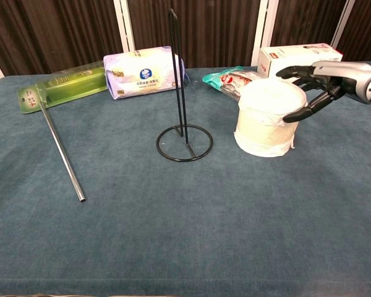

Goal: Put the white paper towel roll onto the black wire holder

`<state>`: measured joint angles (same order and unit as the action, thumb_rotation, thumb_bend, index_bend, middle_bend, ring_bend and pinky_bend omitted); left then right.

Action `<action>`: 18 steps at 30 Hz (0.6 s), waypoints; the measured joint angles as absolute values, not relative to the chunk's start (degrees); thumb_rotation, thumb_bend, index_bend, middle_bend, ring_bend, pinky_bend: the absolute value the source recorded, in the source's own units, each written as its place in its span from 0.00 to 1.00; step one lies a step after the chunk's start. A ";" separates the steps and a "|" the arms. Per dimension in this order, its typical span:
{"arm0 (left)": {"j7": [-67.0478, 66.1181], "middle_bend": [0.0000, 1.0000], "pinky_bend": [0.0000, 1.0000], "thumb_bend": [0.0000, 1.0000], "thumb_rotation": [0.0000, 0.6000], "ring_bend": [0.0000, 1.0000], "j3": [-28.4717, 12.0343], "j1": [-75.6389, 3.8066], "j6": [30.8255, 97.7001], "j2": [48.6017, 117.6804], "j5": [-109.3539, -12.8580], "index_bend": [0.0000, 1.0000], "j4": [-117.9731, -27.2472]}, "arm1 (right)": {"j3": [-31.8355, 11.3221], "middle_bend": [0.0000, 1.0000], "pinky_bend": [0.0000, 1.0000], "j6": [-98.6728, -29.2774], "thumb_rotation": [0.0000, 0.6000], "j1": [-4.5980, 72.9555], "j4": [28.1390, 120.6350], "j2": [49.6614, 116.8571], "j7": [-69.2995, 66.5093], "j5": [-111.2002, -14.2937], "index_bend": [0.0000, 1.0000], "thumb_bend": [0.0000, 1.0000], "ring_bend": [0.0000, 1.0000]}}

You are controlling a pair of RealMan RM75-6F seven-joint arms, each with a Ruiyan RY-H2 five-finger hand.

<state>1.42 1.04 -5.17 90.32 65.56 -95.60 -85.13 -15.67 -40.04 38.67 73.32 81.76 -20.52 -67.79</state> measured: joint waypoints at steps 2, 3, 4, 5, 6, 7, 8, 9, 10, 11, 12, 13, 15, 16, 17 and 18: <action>1.34 0.03 0.07 0.46 1.00 0.00 1.02 -5.16 90.44 65.58 -95.65 0.00 -85.17 | -15.67 0.00 0.00 -38.16 1.00 39.43 73.04 81.93 -20.68 -67.00 0.00 0.16 0.00; 1.28 0.03 0.07 0.46 1.00 0.00 1.01 -5.14 90.50 65.58 -95.66 0.00 -85.21 | -15.69 0.01 0.00 -37.36 1.00 39.77 72.95 81.98 -20.82 -66.64 0.00 0.16 0.00; 1.25 0.03 0.07 0.46 1.00 0.00 1.00 -5.13 90.53 65.59 -95.67 0.00 -85.24 | -15.74 0.03 0.00 -36.68 1.00 40.15 72.87 82.03 -21.01 -66.25 0.02 0.16 0.00; 1.22 0.03 0.07 0.46 1.00 0.00 0.99 -5.13 90.53 65.61 -95.67 0.00 -85.24 | -15.80 0.05 0.00 -36.20 1.00 40.55 72.78 82.10 -21.26 -65.84 0.04 0.16 0.00; 1.21 0.03 0.07 0.46 1.00 0.00 0.99 -5.13 90.53 65.62 -95.67 0.00 -85.25 | -15.84 0.10 0.00 -36.12 1.00 40.66 72.72 82.14 -21.36 -65.74 0.09 0.16 0.02; 1.20 0.03 0.07 0.46 1.00 0.00 0.99 -5.13 90.53 65.62 -95.67 0.00 -85.25 | -15.86 0.15 0.01 -36.12 1.00 40.69 72.70 82.16 -21.38 -65.72 0.16 0.16 0.06; 1.19 0.03 0.07 0.46 1.00 0.00 0.99 -5.12 90.54 65.63 -95.67 0.00 -85.24 | -15.87 0.23 0.04 -36.13 1.00 40.76 72.67 82.18 -21.38 -65.70 0.26 0.16 0.12; 1.18 0.03 0.07 0.46 1.00 0.00 1.00 -5.12 90.53 65.63 -95.68 0.00 -85.23 | -15.89 0.36 0.10 -36.10 1.00 40.83 72.63 82.20 -21.37 -65.65 0.43 0.16 0.24; 1.18 0.03 0.07 0.46 1.00 0.00 1.01 -5.14 90.47 65.64 -95.68 0.00 -85.23 | -15.93 0.47 0.19 -36.08 1.00 40.88 72.55 82.24 -21.35 -65.48 0.58 0.18 0.37; 1.18 0.03 0.07 0.46 1.00 0.00 1.04 -5.15 90.37 65.63 -95.71 0.00 -85.24 | -16.08 0.51 0.23 -36.14 1.00 40.93 72.33 82.40 -21.28 -65.00 0.63 0.19 0.41; 1.22 0.03 0.07 0.46 1.00 0.00 1.08 -5.13 90.42 65.61 -95.77 0.00 -85.23 | -16.29 0.55 0.27 -36.41 1.00 40.96 72.07 82.65 -21.15 -64.44 0.69 0.21 0.46; 1.29 0.03 0.07 0.46 1.00 0.00 1.13 -5.09 90.56 65.58 -95.88 0.00 -85.22 | -16.49 0.58 0.30 -36.88 1.00 40.96 71.86 82.94 -20.91 -63.85 0.72 0.22 0.49; 1.46 0.03 0.07 0.46 1.00 0.00 1.23 -4.96 90.92 65.52 -96.11 0.00 -85.19 | -16.99 0.60 0.32 -38.46 1.00 40.84 71.76 83.42 -20.40 -62.82 0.75 0.24 0.51; 1.43 0.03 0.07 0.46 1.00 0.00 1.24 -4.97 90.93 65.54 -96.19 0.00 -85.24 | -17.22 0.61 0.32 -39.30 1.00 40.70 71.95 83.49 -20.31 -62.61 0.76 0.24 0.52; 1.39 0.03 0.07 0.46 1.00 0.00 1.23 -5.00 90.93 65.56 -96.23 0.00 -85.23 | -17.55 0.61 0.32 -40.48 1.00 40.43 72.53 83.40 -20.35 -62.57 0.77 0.25 0.52; 1.39 0.03 0.07 0.46 1.00 0.00 1.23 -5.03 90.90 65.53 -96.25 0.00 -85.24 | -17.79 0.61 0.32 -41.36 1.00 40.18 73.22 83.19 -20.50 -62.67 0.77 0.25 0.52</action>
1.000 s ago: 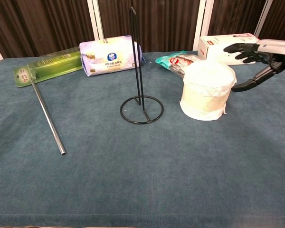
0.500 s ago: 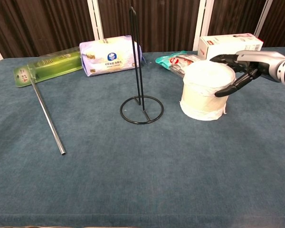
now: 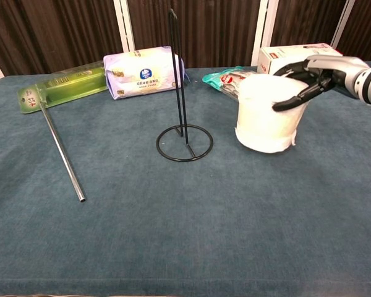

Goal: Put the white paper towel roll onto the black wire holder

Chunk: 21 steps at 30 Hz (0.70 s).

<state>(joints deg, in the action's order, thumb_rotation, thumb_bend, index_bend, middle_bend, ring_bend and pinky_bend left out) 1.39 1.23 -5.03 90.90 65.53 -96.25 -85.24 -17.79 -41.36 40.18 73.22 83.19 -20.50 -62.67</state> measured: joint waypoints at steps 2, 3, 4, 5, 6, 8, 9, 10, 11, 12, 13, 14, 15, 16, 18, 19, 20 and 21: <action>1.40 0.03 0.07 0.46 1.00 0.00 1.28 -5.07 90.79 65.54 -96.32 0.00 -85.20 | -18.47 0.61 0.32 -43.62 1.00 39.36 75.56 82.19 -21.30 -63.44 0.77 0.25 0.52; 1.39 0.03 0.07 0.46 1.00 0.00 1.29 -5.08 90.77 65.58 -96.37 0.00 -85.12 | -18.83 0.61 0.32 -44.80 1.00 38.90 76.82 81.58 -21.81 -64.01 0.77 0.25 0.52; 1.36 0.03 0.07 0.46 1.00 0.00 1.32 -5.09 90.81 65.57 -96.46 0.00 -85.16 | -19.22 0.61 0.32 -46.16 1.00 38.39 78.18 80.88 -22.43 -64.71 0.77 0.25 0.52; 1.33 0.03 0.07 0.46 1.00 0.00 1.42 -5.04 90.91 65.56 -96.64 0.00 -85.24 | -19.82 0.61 0.32 -48.20 1.00 37.63 80.15 79.81 -23.41 -65.70 0.77 0.25 0.52; 1.30 0.03 0.07 0.46 1.00 0.00 1.48 -5.02 90.97 65.55 -96.75 0.00 -85.30 | -20.36 0.61 0.32 -49.84 1.00 37.01 81.78 78.91 -24.24 -66.41 0.76 0.25 0.52; 1.16 0.03 0.07 0.46 1.00 0.00 1.51 -5.10 90.90 65.48 -96.87 0.00 -85.60 | -21.92 0.61 0.32 -53.56 1.00 35.54 85.94 76.75 -26.33 -67.69 0.75 0.25 0.52; 1.16 0.03 0.07 0.46 1.00 0.00 1.52 -5.13 90.80 65.41 -96.89 0.00 -85.68 | -22.69 0.61 0.33 -54.87 1.00 34.97 87.89 75.79 -27.23 -68.00 0.74 0.25 0.52; 1.17 0.03 0.07 0.46 1.00 0.00 1.59 -5.14 90.76 65.42 -96.94 0.00 -85.63 | -23.46 0.61 0.33 -55.98 1.00 34.44 89.92 74.80 -28.08 -68.22 0.74 0.25 0.52; 1.15 0.03 0.07 0.46 1.00 0.00 1.67 -5.14 90.75 65.49 -97.06 0.00 -85.55 | -24.51 0.61 0.33 -57.20 1.00 33.79 92.71 73.41 -29.11 -68.43 0.74 0.25 0.52; 1.11 0.03 0.07 0.46 1.00 0.00 1.74 -5.14 90.74 65.57 -97.18 0.00 -85.59 | -25.35 0.61 0.34 -58.03 1.00 33.37 94.84 72.36 -29.77 -68.53 0.73 0.25 0.52; 1.12 0.03 0.07 0.46 1.00 0.00 1.76 -5.16 90.71 65.58 -97.20 0.00 -85.60 | -26.26 0.61 0.34 -58.83 1.00 33.03 96.96 71.36 -30.28 -68.54 0.73 0.25 0.52; 1.16 0.03 0.07 0.46 1.00 0.00 1.78 -5.17 90.67 65.60 -97.20 0.00 -85.59 | -27.56 0.61 0.34 -59.78 1.00 32.73 99.67 70.11 -30.62 -68.35 0.73 0.25 0.52; 1.12 0.03 0.07 0.46 1.00 0.00 1.79 -5.18 90.68 65.62 -97.22 0.00 -85.59 | -28.56 0.61 0.34 -60.35 1.00 32.66 101.58 69.26 -30.62 -68.01 0.73 0.25 0.52; 1.13 0.03 0.07 0.46 1.00 0.00 1.77 -5.19 90.68 65.62 -97.20 0.00 -85.60 | -29.58 0.61 0.34 -60.74 1.00 32.73 103.32 68.50 -30.36 -67.43 0.73 0.25 0.52; 1.26 0.03 0.07 0.46 1.00 0.00 1.68 -5.18 90.74 65.60 -97.04 0.00 -85.59 | -31.53 0.61 0.35 -60.89 1.00 33.49 106.04 67.40 -28.80 -65.20 0.73 0.25 0.52; 1.32 0.03 0.07 0.46 1.00 0.00 1.65 -5.17 90.74 65.59 -96.98 0.00 -85.57 | -32.00 0.61 0.35 -60.70 1.00 34.06 106.78 67.09 -27.83 -63.96 0.73 0.25 0.52; 1.42 0.03 0.07 0.46 1.00 0.00 1.61 -5.18 90.70 65.59 -96.87 0.00 -85.52 | -32.48 0.61 0.35 -60.38 1.00 34.99 107.63 66.78 -26.26 -62.13 0.73 0.25 0.52; 1.51 0.03 0.07 0.46 1.00 0.00 1.58 -5.19 90.67 65.57 -96.81 0.00 -85.51 | -32.77 0.61 0.35 -60.17 1.00 35.79 108.16 66.65 -24.90 -60.71 0.73 0.25 0.52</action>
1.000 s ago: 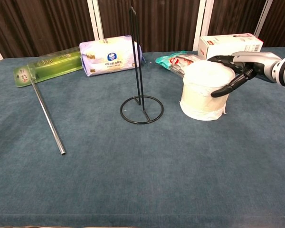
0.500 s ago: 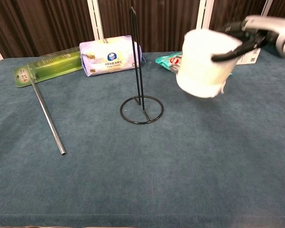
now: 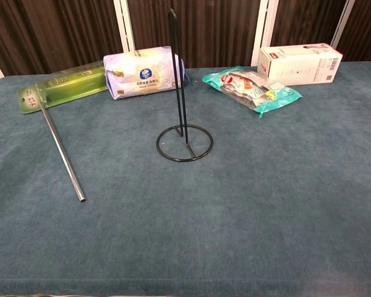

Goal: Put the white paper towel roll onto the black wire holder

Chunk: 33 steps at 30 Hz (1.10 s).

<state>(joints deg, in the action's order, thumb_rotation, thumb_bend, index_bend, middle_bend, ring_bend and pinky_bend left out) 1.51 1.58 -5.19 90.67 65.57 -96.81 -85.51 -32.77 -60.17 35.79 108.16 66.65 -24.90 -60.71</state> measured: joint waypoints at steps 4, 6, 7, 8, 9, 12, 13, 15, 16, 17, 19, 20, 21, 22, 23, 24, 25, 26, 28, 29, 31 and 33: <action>1.86 0.03 0.07 0.46 1.00 0.00 1.55 -5.26 90.57 65.38 -96.71 0.00 -85.52 | -33.46 0.61 0.35 -59.90 1.00 39.84 109.68 67.02 -17.43 -54.72 0.73 0.25 0.52; 1.98 0.03 0.07 0.46 1.00 0.00 1.55 -5.25 90.52 65.32 -96.62 0.00 -85.46 | -33.59 0.61 0.35 -59.97 1.00 42.48 110.23 67.76 -12.85 -51.28 0.73 0.25 0.52; 2.10 0.03 0.07 0.46 1.00 0.00 1.55 -5.25 90.51 65.31 -96.58 0.00 -85.38 | -33.62 0.61 0.35 -60.03 1.00 43.71 110.44 68.18 -10.93 -49.70 0.73 0.25 0.52; 2.34 0.03 0.07 0.46 1.00 0.00 1.56 -5.23 90.53 65.26 -96.57 0.00 -85.24 | -33.63 0.61 0.35 -60.12 1.00 45.30 110.70 68.78 -8.60 -47.55 0.73 0.25 0.52; 2.54 0.03 0.07 0.46 1.00 0.00 1.58 -5.21 90.60 65.22 -96.59 0.00 -85.14 | -33.62 0.61 0.35 -60.19 1.00 46.42 110.89 69.23 -7.11 -45.92 0.73 0.25 0.52; 2.97 0.03 0.07 0.46 1.00 0.00 1.65 -5.09 90.95 65.07 -96.76 0.00 -84.90 | -33.44 0.61 0.35 -61.00 1.00 49.66 111.32 70.84 -2.41 -41.35 0.73 0.25 0.52; 3.06 0.03 0.07 0.46 1.00 0.00 1.67 -5.08 90.97 65.06 -96.81 0.00 -84.86 | -33.31 0.61 0.35 -61.47 1.00 50.50 111.37 71.38 -1.02 -40.41 0.72 0.25 0.52; 2.88 0.03 0.07 0.46 1.00 0.00 1.56 -5.24 90.72 65.18 -96.69 0.00 -84.90 | -32.88 0.61 0.35 -62.52 1.00 52.29 111.38 72.52 1.92 -38.15 0.72 0.25 0.52; 2.88 0.03 0.07 0.46 1.00 0.00 1.48 -5.33 90.58 65.19 -96.60 0.00 -84.95 | -32.67 0.61 0.35 -62.72 1.00 52.97 111.35 72.92 2.93 -37.11 0.71 0.25 0.52; 2.88 0.03 0.07 0.46 1.00 0.00 1.49 -5.33 90.55 65.13 -96.60 0.00 -85.09 | -32.38 0.61 0.35 -62.89 1.00 53.79 111.28 73.42 4.12 -35.75 0.71 0.25 0.52; 2.84 0.03 0.07 0.46 1.00 0.00 1.53 -5.35 90.64 65.06 -96.65 0.00 -85.28 | -31.86 0.61 0.35 -63.11 1.00 54.97 111.02 74.20 5.88 -33.94 0.71 0.25 0.52; 2.83 0.03 0.07 0.46 1.00 0.00 1.57 -5.35 90.50 65.01 -96.67 0.00 -85.36 | -31.47 0.61 0.35 -63.30 1.00 55.75 110.74 74.81 6.91 -33.03 0.70 0.25 0.52; 2.81 0.03 0.07 0.46 1.00 0.00 1.60 -5.32 90.47 65.00 -96.69 0.00 -85.37 | -31.17 0.61 0.35 -63.48 1.00 56.26 110.46 75.25 7.58 -32.51 0.70 0.25 0.52; 2.81 0.03 0.07 0.46 1.00 0.00 1.64 -5.29 90.56 64.99 -96.73 0.00 -85.36 | -30.88 0.61 0.35 -63.67 1.00 56.66 110.11 75.68 8.17 -32.11 0.69 0.25 0.52; 2.82 0.03 0.07 0.46 1.00 0.00 1.67 -5.25 90.65 65.01 -96.76 0.00 -85.30 | -30.50 0.61 0.35 -63.82 1.00 57.07 109.61 76.12 8.78 -31.62 0.69 0.25 0.52; 2.84 0.03 0.07 0.46 1.00 0.00 1.67 -5.24 90.65 65.04 -96.74 0.00 -85.26 | -30.31 0.61 0.35 -63.83 1.00 57.23 109.36 76.30 9.11 -31.21 0.68 0.25 0.51; 2.86 0.03 0.07 0.46 1.00 0.00 1.63 -5.29 90.57 65.07 -96.67 0.00 -85.23 | -30.15 0.61 0.35 -63.78 1.00 57.36 109.24 76.38 9.40 -30.74 0.65 0.25 0.50; 2.89 0.03 0.07 0.46 1.00 0.00 1.60 -5.35 90.36 65.07 -96.59 0.00 -85.21 | -29.96 0.61 0.35 -63.57 1.00 57.52 109.12 76.40 9.75 -30.03 0.62 0.25 0.48; 2.90 0.03 0.07 0.46 1.00 0.00 1.61 -5.34 90.37 65.03 -96.57 0.00 -85.23 | -29.74 0.57 0.35 -62.91 1.00 57.74 108.99 76.31 10.16 -28.87 0.46 0.25 0.43; 2.88 0.03 0.07 0.46 1.00 0.00 1.63 -5.34 90.43 65.00 -96.62 0.00 -85.27 | -29.63 0.54 0.34 -62.31 1.00 57.86 108.90 76.20 10.29 -28.33 0.40 0.25 0.41; 2.85 0.03 0.07 0.46 1.00 0.00 1.65 -5.36 90.42 65.03 -96.67 0.00 -85.29 | -29.50 0.46 0.32 -61.36 1.00 57.95 108.78 75.99 10.28 -28.10 0.19 0.25 0.34; 2.81 0.03 0.07 0.46 1.00 0.00 1.68 -5.38 90.39 65.06 -96.72 0.00 -85.30 | -29.36 0.38 0.28 -60.00 1.00 57.97 108.72 75.56 10.08 -27.94 0.05 0.25 0.27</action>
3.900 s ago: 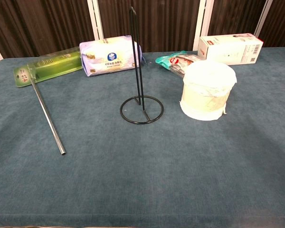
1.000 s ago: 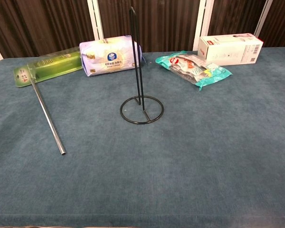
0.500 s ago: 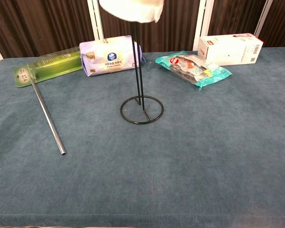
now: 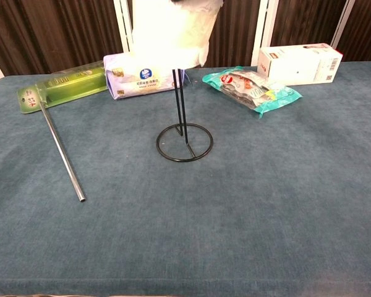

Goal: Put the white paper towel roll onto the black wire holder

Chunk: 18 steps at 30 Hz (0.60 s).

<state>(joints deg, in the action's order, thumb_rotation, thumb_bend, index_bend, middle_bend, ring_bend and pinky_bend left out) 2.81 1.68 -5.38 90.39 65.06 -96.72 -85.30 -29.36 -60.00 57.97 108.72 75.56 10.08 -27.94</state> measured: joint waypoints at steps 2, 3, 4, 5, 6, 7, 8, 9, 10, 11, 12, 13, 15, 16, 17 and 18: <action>2.79 0.04 0.07 0.46 1.00 0.00 1.66 -5.46 90.31 65.04 -96.74 0.00 -85.37 | -29.10 0.26 0.23 -58.44 1.00 57.94 108.58 74.73 9.92 -27.91 0.00 0.25 0.17; 2.77 0.04 0.07 0.46 1.00 0.00 1.66 -5.47 90.25 65.02 -96.72 0.00 -85.39 | -28.96 0.23 0.21 -58.04 1.00 57.90 108.48 74.37 9.87 -28.10 0.00 0.25 0.14; 2.77 0.04 0.07 0.46 1.00 0.00 1.66 -5.48 90.22 65.01 -96.68 0.00 -85.40 | -28.83 0.21 0.20 -57.94 1.00 57.84 108.37 74.19 9.84 -28.46 0.00 0.25 0.12; 2.77 0.04 0.07 0.46 1.00 0.00 1.64 -5.49 90.19 65.01 -96.62 0.00 -85.42 | -28.64 0.19 0.19 -58.13 1.00 57.74 108.20 74.17 9.79 -29.14 0.00 0.25 0.10; 2.77 0.04 0.07 0.46 1.00 0.00 1.65 -5.47 90.20 65.02 -96.61 0.00 -85.42 | -28.47 0.18 0.18 -58.38 1.00 57.63 108.10 74.19 9.74 -29.75 0.00 0.25 0.09; 2.76 0.04 0.07 0.46 1.00 0.00 1.67 -5.44 90.25 65.04 -96.63 0.00 -85.40 | -28.28 0.18 0.17 -58.63 1.00 57.51 107.98 74.20 9.69 -30.36 0.00 0.25 0.09; 2.72 0.04 0.07 0.46 1.00 0.00 1.69 -5.39 90.37 65.06 -96.70 0.00 -85.41 | -27.94 0.18 0.16 -58.92 1.00 57.34 107.84 74.18 9.68 -31.05 0.00 0.25 0.08; 2.68 0.04 0.07 0.46 1.00 0.00 1.71 -5.37 90.41 65.06 -96.75 0.00 -85.44 | -27.68 0.17 0.16 -59.01 1.00 57.24 107.79 74.09 9.70 -31.33 0.00 0.25 0.08; 2.62 0.04 0.07 0.46 1.00 0.00 1.74 -5.33 90.49 65.05 -96.82 0.00 -85.48 | -27.51 0.17 0.15 -58.97 1.00 57.16 107.80 73.93 9.73 -31.43 0.00 0.25 0.08; 2.55 0.04 0.07 0.46 1.00 0.00 1.76 -5.33 90.52 65.06 -96.85 0.00 -85.52 | -27.32 0.17 0.15 -58.88 1.00 57.10 107.84 73.70 9.81 -31.50 0.00 0.25 0.08; 2.48 0.04 0.07 0.46 1.00 0.00 1.76 -5.35 90.41 65.10 -96.82 0.00 -85.51 | -27.20 0.17 0.15 -58.85 1.00 57.07 107.86 73.60 9.90 -31.63 0.00 0.25 0.08; 2.39 0.04 0.07 0.46 1.00 0.00 1.76 -5.37 90.31 65.15 -96.79 0.00 -85.50 | -27.05 0.16 0.15 -58.83 1.00 57.04 107.87 73.51 9.97 -31.75 0.00 0.25 0.08; 2.28 0.04 0.07 0.46 1.00 0.00 1.83 -5.30 90.48 65.07 -96.93 0.00 -85.70 | -26.80 0.16 0.14 -58.85 1.00 56.88 108.10 73.27 10.01 -32.05 0.00 0.25 0.07; 2.26 0.04 0.07 0.46 1.00 0.00 1.84 -5.28 90.53 65.05 -96.95 0.00 -85.74 | -26.71 0.16 0.14 -58.87 1.00 56.76 108.26 73.12 10.00 -32.24 0.00 0.25 0.07; 2.22 0.04 0.07 0.46 1.00 0.00 1.87 -5.22 90.66 64.98 -97.01 0.00 -85.83 | -26.57 0.15 0.14 -58.95 1.00 56.58 108.46 72.89 9.99 -32.61 0.00 0.25 0.07; 2.20 0.04 0.07 0.46 1.00 0.00 1.88 -5.16 90.76 64.93 -97.04 0.00 -85.91 | -26.47 0.15 0.14 -59.07 1.00 56.40 108.61 72.72 9.97 -32.97 0.00 0.25 0.07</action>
